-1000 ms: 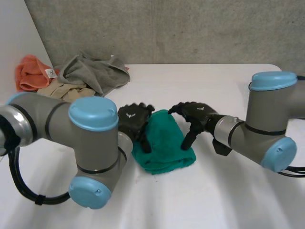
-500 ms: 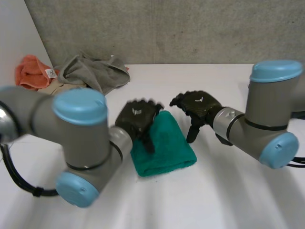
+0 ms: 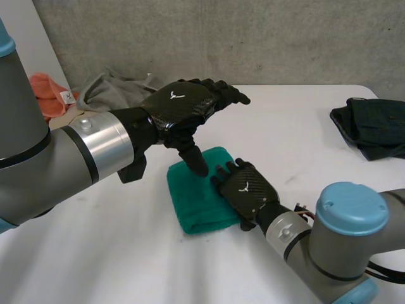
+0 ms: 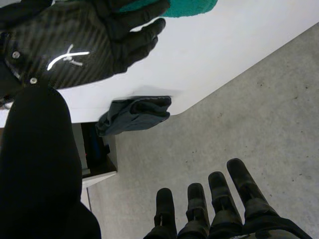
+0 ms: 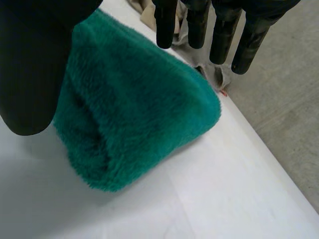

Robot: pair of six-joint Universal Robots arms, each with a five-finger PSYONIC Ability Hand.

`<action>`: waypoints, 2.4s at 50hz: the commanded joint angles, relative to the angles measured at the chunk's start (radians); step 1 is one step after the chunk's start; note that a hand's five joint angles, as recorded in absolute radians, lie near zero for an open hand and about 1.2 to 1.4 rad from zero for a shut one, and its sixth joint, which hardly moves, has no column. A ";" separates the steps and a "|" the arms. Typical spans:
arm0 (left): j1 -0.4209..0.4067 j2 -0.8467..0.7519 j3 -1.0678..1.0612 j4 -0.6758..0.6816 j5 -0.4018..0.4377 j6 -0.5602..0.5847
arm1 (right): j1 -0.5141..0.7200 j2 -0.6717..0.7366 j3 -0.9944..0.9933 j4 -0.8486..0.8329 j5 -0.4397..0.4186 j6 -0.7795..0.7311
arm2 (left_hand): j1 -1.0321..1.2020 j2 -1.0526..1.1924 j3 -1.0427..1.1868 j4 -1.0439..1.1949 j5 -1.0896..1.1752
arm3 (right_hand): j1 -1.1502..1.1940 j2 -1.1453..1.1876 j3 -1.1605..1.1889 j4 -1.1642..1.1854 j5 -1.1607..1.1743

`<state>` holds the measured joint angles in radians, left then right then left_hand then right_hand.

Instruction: Fold the laundry.

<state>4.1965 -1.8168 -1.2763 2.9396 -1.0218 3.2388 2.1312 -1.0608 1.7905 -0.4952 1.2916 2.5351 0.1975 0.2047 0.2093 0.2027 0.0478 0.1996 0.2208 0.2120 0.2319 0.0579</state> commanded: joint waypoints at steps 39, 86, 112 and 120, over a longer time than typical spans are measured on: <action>-0.001 -0.009 -0.031 0.021 -0.026 -0.002 | 0.033 0.288 -0.385 -0.020 -0.049 0.033 | -0.005 -0.012 -0.016 -0.010 -0.029 | 1.197 1.175 1.184 1.164 1.164; 0.056 0.030 -0.034 0.029 -0.041 -0.011 | -0.698 0.484 -1.138 -0.245 -0.373 0.401 | 0.001 -0.006 -0.010 -0.004 -0.024 | 1.197 1.175 1.184 1.164 1.164; 0.059 0.025 -0.052 0.072 -0.076 -0.011 | -1.002 0.757 -1.037 -0.421 -0.569 0.542 | 0.004 -0.003 -0.007 -0.001 -0.021 | 1.197 1.175 1.184 1.164 1.164; 0.056 0.025 -0.054 0.072 -0.078 -0.011 | -1.021 0.651 -0.922 -0.411 -0.603 0.542 | 0.004 -0.003 -0.007 -0.001 -0.021 | -0.025 -0.046 -0.037 -0.057 -0.058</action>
<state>4.2542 -1.7913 -1.3288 3.0119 -1.0992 3.2278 1.1254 -0.3189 0.7783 -0.9148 0.7076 3.0768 0.1975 0.2047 0.2093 0.2027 0.0478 0.7030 0.9084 0.9185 0.9509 0.7312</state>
